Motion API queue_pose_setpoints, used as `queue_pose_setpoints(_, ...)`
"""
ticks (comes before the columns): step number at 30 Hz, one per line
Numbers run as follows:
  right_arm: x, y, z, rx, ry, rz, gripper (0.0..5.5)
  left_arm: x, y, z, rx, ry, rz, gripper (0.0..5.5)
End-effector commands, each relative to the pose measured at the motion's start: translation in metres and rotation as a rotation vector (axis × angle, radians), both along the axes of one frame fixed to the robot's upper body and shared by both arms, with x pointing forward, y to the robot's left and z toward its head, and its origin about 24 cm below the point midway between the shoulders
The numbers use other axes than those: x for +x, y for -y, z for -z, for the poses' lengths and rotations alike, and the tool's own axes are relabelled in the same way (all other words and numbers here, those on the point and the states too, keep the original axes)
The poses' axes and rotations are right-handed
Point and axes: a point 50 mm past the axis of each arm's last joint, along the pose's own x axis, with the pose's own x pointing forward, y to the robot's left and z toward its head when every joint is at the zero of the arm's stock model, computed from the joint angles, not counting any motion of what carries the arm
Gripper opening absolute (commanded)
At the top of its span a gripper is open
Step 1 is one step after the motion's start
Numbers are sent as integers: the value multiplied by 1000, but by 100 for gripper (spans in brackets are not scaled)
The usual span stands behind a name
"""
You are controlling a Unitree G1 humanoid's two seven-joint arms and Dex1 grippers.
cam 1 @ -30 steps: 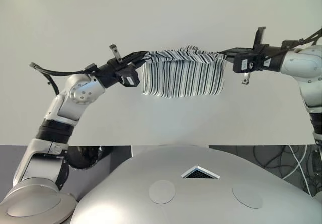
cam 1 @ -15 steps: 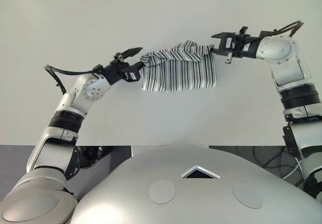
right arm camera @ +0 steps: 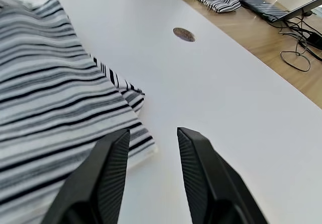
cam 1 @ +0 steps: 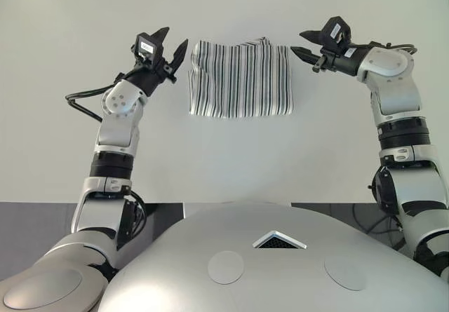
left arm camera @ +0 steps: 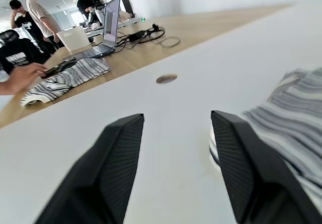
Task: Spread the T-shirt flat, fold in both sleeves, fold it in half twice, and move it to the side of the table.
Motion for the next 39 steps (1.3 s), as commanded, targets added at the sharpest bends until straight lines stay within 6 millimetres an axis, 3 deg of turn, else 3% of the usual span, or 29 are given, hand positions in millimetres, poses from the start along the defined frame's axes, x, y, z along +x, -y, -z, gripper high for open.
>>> queue_pose_setpoints(1,-3,-23,-23,132,114,-38,175,-6,9,-14,80,114,48,246)
queue_pose_setpoints(5,-21,-64,-14,165,87,-237,175,-22,32,-38,98,305,164,246)
queue_pose_setpoints(11,-37,-104,27,16,-20,-501,175,-35,38,-74,29,549,157,246)
queue_pose_setpoints(14,-28,-110,47,-90,-59,-514,175,-46,45,-82,24,614,194,246)
queue_pose_setpoints(18,-12,-97,72,-221,-120,-431,175,-56,56,-67,119,610,279,246)
queue_pose_setpoints(21,-10,-63,92,-327,-198,-311,175,-58,57,-63,142,613,278,246)
queue_pose_setpoints(23,-12,-20,99,-353,-258,-175,175,-58,53,-64,137,619,244,246)
queue_pose_setpoints(26,-17,71,92,-283,-318,295,175,-59,46,-66,121,628,172,246)
queue_pose_setpoints(28,-34,128,86,-245,-335,658,175,-58,44,-68,105,636,142,246)
queue_pose_setpoints(31,-60,181,79,-225,-348,1037,175,-58,40,-70,107,652,108,246)
queue_pose_setpoints(35,-68,194,77,-161,-350,1226,175,-62,35,-71,126,664,82,246)
queue_pose_setpoints(39,-48,171,79,-61,-352,1246,175,-66,31,-70,139,662,52,246)
